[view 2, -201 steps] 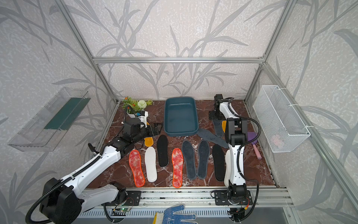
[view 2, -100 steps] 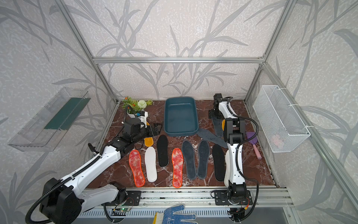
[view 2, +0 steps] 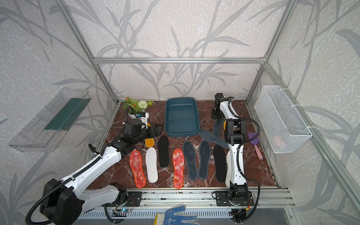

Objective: Put the insoles into the storage box
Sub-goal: Pick up the insole from the center of the board.

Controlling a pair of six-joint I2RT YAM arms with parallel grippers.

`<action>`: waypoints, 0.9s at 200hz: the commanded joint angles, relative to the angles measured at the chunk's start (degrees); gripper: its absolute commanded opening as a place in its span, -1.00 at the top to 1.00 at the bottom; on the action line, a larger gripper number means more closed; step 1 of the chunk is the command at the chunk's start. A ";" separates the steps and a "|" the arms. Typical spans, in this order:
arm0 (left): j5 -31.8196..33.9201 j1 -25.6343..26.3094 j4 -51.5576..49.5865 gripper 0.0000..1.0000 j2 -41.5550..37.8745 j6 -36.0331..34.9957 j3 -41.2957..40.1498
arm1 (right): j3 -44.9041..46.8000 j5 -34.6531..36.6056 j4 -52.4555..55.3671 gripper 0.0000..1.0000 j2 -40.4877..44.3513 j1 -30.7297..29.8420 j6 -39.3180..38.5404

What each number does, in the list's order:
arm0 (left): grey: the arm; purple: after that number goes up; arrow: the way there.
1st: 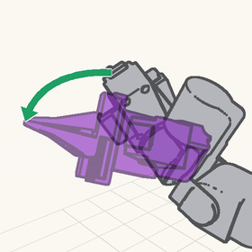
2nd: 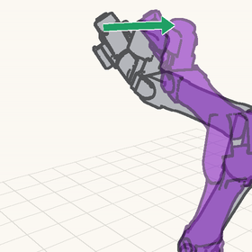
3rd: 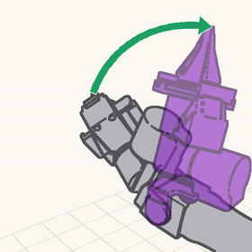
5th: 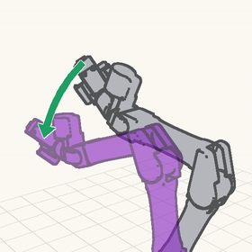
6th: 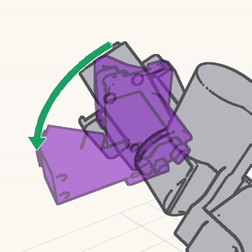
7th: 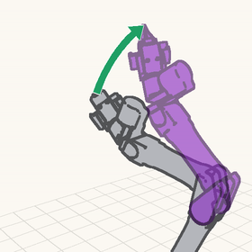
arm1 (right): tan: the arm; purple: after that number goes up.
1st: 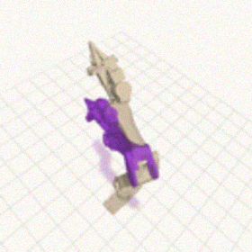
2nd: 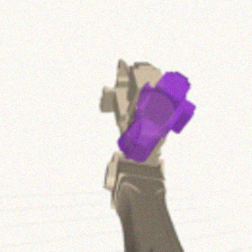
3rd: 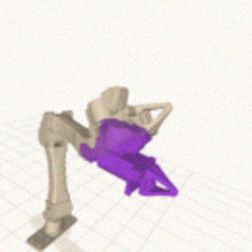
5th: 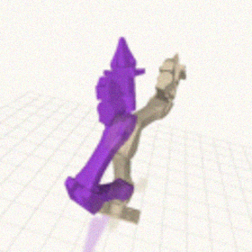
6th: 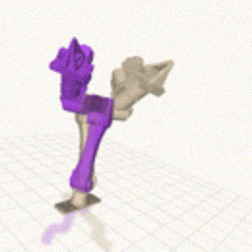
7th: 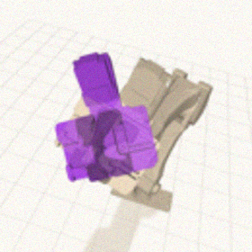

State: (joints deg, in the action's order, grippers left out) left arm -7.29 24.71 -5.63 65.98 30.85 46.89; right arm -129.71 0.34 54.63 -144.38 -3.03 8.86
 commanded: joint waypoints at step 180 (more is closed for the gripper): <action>8.83 20.36 2.13 -0.70 26.04 1.57 24.03 | 11.72 12.25 3.98 1.00 30.77 -20.26 4.88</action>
State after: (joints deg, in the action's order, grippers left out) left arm 0.56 44.01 -4.89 90.00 31.62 67.99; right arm -120.84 10.74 57.30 -116.57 -21.56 11.31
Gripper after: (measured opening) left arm 0.844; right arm 0.057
